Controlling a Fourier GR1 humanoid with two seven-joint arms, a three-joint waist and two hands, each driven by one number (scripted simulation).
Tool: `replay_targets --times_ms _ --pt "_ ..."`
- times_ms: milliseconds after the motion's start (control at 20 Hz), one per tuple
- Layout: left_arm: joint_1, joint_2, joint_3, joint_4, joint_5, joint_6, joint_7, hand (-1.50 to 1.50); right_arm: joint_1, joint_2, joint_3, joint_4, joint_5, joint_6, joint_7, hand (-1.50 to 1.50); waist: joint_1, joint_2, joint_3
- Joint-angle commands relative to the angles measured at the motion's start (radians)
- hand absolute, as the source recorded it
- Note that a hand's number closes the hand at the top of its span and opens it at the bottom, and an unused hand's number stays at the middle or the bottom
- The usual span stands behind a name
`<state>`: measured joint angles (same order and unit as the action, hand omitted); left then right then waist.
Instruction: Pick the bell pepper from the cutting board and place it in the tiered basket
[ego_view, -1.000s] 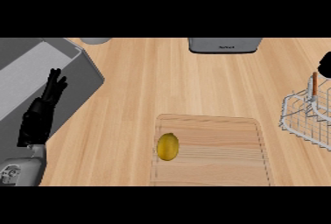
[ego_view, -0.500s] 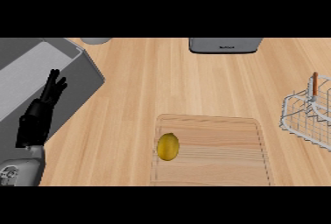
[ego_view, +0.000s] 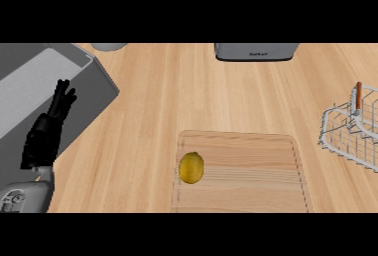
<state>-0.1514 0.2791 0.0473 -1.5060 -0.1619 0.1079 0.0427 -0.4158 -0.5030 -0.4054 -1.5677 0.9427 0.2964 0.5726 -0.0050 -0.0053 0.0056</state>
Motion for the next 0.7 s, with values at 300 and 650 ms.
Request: replay_targets --times_ms 300,650 --pt "0.002 0.017 0.030 -0.004 0.018 -0.053 0.073 0.00 0.052 0.086 -0.107 -0.036 -0.130 -0.120 -0.031 -1.50 0.003 0.004 -0.006" --pt "0.053 -0.018 0.017 -0.002 -0.015 -0.025 0.022 0.00 0.082 0.063 -0.211 -0.089 -0.192 -0.243 -0.105 -1.50 0.001 0.004 -0.006"
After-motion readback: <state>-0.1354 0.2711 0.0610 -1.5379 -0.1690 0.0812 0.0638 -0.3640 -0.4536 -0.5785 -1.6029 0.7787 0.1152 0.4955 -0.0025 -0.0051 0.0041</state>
